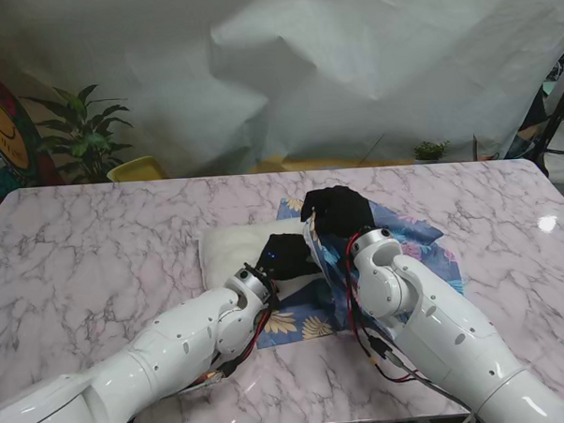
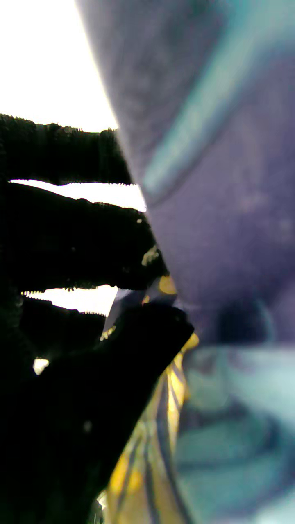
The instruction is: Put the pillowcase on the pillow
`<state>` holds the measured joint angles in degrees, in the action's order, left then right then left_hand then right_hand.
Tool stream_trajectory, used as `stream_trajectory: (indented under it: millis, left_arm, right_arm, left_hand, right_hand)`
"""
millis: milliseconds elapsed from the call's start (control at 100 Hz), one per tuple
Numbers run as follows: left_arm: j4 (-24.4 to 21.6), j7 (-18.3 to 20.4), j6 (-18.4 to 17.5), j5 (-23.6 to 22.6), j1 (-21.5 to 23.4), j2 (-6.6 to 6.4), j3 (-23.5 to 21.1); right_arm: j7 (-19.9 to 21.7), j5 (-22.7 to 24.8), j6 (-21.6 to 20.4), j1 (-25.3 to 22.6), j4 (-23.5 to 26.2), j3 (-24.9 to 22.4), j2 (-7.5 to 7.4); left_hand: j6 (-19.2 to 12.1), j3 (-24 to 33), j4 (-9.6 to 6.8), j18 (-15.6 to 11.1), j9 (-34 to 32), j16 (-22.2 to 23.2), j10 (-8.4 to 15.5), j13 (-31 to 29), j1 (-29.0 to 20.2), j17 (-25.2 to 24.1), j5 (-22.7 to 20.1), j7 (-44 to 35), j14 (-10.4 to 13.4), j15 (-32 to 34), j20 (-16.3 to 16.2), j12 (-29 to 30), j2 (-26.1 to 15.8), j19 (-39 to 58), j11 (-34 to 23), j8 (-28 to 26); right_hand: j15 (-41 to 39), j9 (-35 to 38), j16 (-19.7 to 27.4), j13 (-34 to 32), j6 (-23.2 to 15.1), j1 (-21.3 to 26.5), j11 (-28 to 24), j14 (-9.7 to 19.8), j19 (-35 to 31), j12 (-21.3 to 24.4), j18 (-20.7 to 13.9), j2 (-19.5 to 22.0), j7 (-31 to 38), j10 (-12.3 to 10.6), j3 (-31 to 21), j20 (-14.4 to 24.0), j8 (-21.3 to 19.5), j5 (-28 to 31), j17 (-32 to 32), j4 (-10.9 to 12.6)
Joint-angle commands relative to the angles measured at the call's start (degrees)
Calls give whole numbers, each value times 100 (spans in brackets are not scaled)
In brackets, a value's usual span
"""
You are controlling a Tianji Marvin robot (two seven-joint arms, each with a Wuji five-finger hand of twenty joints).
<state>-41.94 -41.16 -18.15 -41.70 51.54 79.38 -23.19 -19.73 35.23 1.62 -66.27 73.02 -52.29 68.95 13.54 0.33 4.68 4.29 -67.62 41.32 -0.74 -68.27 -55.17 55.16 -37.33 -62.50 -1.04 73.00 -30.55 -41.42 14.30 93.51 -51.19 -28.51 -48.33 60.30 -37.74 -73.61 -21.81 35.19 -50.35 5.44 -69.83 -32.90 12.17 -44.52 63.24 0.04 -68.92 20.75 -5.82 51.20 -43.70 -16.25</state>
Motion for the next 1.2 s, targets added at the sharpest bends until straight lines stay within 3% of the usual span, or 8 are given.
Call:
stream_trajectory:
  millis: [0, 150, 330, 400, 620, 740, 990, 1190]
  left_arm:
    - [-466, 536, 5, 17, 57, -206, -12]
    - [-1800, 2557, 460, 1, 314, -955, -445]
    - [-2596, 4026, 709, -119, 392, -1433, -703]
    - [-2667, 4131, 750, -140, 419, -1479, -773]
    - [-2805, 3794, 987, -498, 688, -1522, -1144]
    - [-3149, 3892, 938, -705, 1001, -1648, -1659]
    - [-4022, 5246, 567, -1039, 1788, -2004, -3053]
    - [-3717, 5493, 367, -974, 1662, -2063, -3027]
  right_arm:
    - [50, -120, 3, 67, -182, -8, 44]
    - [85, -208, 43, 70, -377, -81, 42]
    - [106, -188, 68, -41, -360, -224, 9]
    - [93, -171, 87, -93, -320, -274, 0]
    - [93, -85, 158, -231, -187, -410, -35]
    - [82, -89, 194, -270, -169, -461, -37]
    - [93, -106, 244, -310, -152, -516, -40]
    - [46, -153, 211, -277, -178, -462, -14]
  left_hand:
    - [-179, -65, -262, -143, 356, 526, 323, 407, -120, -704, 502, 300, 329, -292, -311, -106, -885, -185, -64, -101]
    - [3, -127, -342, -78, 2942, 487, -369, 3210, 961, -3476, 1969, 2274, -460, -2746, -713, 506, -1162, -2220, 1615, -231]
    - [752, -181, -336, 315, 5882, -1717, -1438, 6403, 1720, -5796, 2932, 5308, -1449, -6111, 210, 2360, -1288, -5989, 4303, 814]
    - [1003, -188, -337, 390, 6204, -2311, -1615, 6741, 1817, -5902, 2952, 6197, -1510, -7035, 804, 2605, -1322, -7392, 5063, 1094]
    - [1156, -207, -302, 480, 6388, -3809, -1908, 6893, 2080, -5855, 2924, 6533, -1683, -7469, 1196, 4079, -1342, -9200, 5349, 2807]
    - [892, -234, -280, 487, 6389, -3990, -1935, 6912, 2234, -5840, 2938, 6567, -1643, -7506, 1507, 4082, -1346, -9365, 5348, 2966]
    - [593, -256, -217, 627, 6392, -4058, -1985, 6917, 2431, -5859, 2951, 6565, -1712, -7496, 2350, 4083, -1193, -9488, 5349, 2959]
    - [525, -248, -204, 797, 6396, -4060, -2063, 6934, 2347, -5884, 2954, 6565, -1864, -7499, 2587, 4083, -908, -9547, 5349, 2959]
  right_hand:
    - [-151, 45, -98, -197, 158, 142, -153, 103, -58, -72, -78, 153, 335, 37, -62, -91, -213, 208, -68, -43]
    - [-154, 47, -117, -205, 190, 173, -157, 82, -60, -68, -52, 129, 350, 59, -74, -115, -269, 207, -67, -35]
    - [-160, 62, -132, -202, 203, 173, -159, 74, -65, -60, -51, 116, 340, 59, -83, -134, -283, 226, -68, -36]
    - [-158, 65, -136, -200, 208, 182, -157, 63, -62, -56, -46, 103, 332, 67, -88, -144, -285, 233, -61, -36]
    - [-153, 61, -146, -199, 190, 167, -159, 73, -55, -57, -47, 115, 328, 55, -91, -168, -301, 238, -43, -40]
    - [-143, 56, -146, -197, 182, 170, -158, 66, -49, -57, -33, 120, 327, 58, -94, -178, -309, 235, -34, -40]
    - [-125, 58, -148, -196, 204, 186, -158, 34, -33, -56, -2, 116, 324, 71, -89, -199, -321, 236, -3, -40]
    - [-116, 54, -152, -196, 220, 197, -159, 19, -29, -56, 20, 112, 320, 76, -88, -209, -328, 244, 16, -38]
